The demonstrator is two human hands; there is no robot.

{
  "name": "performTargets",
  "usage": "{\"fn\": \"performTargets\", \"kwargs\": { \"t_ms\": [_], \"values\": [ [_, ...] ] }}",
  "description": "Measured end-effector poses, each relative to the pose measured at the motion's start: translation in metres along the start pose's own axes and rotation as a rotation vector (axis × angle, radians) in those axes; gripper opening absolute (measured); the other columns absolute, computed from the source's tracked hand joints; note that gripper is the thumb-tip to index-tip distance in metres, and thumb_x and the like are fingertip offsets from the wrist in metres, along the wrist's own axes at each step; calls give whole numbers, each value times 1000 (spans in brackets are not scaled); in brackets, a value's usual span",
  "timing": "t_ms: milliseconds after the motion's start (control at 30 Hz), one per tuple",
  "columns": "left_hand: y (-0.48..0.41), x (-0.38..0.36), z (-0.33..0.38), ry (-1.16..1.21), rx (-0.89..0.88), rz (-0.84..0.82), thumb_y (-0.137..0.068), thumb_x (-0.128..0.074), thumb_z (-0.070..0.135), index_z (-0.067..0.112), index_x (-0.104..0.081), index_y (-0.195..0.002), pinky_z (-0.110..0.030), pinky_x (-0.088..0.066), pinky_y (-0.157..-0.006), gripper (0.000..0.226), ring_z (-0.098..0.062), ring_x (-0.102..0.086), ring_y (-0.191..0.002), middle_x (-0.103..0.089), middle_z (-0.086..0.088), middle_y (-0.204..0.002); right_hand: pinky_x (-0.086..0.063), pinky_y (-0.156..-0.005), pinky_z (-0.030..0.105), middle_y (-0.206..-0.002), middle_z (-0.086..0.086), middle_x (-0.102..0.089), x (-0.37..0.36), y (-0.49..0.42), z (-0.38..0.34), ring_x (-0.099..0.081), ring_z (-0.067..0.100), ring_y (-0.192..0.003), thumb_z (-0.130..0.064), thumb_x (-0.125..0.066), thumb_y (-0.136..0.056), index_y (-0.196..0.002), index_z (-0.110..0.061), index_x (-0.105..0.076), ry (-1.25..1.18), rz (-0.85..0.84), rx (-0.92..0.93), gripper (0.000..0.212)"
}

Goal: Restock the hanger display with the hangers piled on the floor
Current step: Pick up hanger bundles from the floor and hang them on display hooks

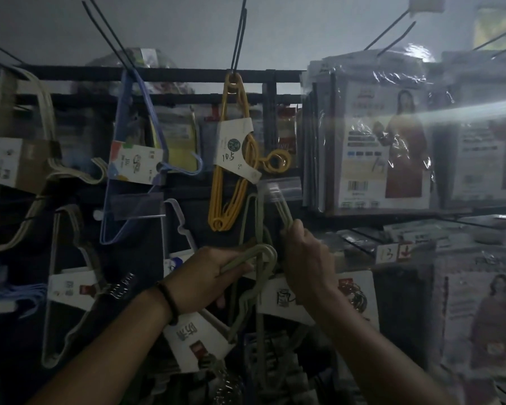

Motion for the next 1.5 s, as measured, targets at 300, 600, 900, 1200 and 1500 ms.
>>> {"fn": "performTargets", "kwargs": {
  "t_ms": [300,600,900,1200,1500],
  "values": [
    [-15,-5,5,-1,39,35,-109,-49,33,42,-64,-97,-23,-50,-51,21,-21,-70,-50,-70,25,-70,-48,-46,35,-79,2,-58,-15,-1,13,-55,22,-54,-30,-47,-109,-101,-18,-42,71,135,-36,16],
    [-20,-3,0,52,82,57,-108,-50,37,35,-68,-101,-30,-52,-49,20,-24,-68,-48,-72,8,-68,-50,-46,35,-78,1,-60,-9,-4,6,-53,19,-51,-42,-32,-110,-102,-19,-44,4,182,-42,28],
    [-20,-12,12,90,99,50,-107,-51,36,41,-65,-96,-31,-49,-48,19,-27,-68,-49,-70,16,-62,-54,-48,43,-71,-4,-56,13,-2,22,-55,21,-53,-39,-35,-106,-99,-22,-45,-23,105,-13,21],
    [-10,-9,18,217,41,52,-105,-49,38,26,-67,-126,-42,-55,-52,31,-26,-67,-49,-75,7,-71,-36,-44,26,-70,-9,-51,12,14,16,-47,7,-50,-30,-44,-110,-94,-21,-46,-101,232,-89,18],
    [-18,-6,10,212,131,89,-109,-45,32,33,-55,-138,-23,-48,-44,31,-21,-67,-46,-75,20,-70,-37,-48,28,-75,2,-65,-41,-17,16,-63,24,-59,-30,-45,-110,-108,-19,-44,-52,-42,-35,12]
  ]
}}
Point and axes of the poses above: each hand's wrist, its own y-axis away from the middle knuckle, its own x-axis out of the back of the hand, z = x × y, the point moved 6 cm from there along -y, towards the middle knuckle
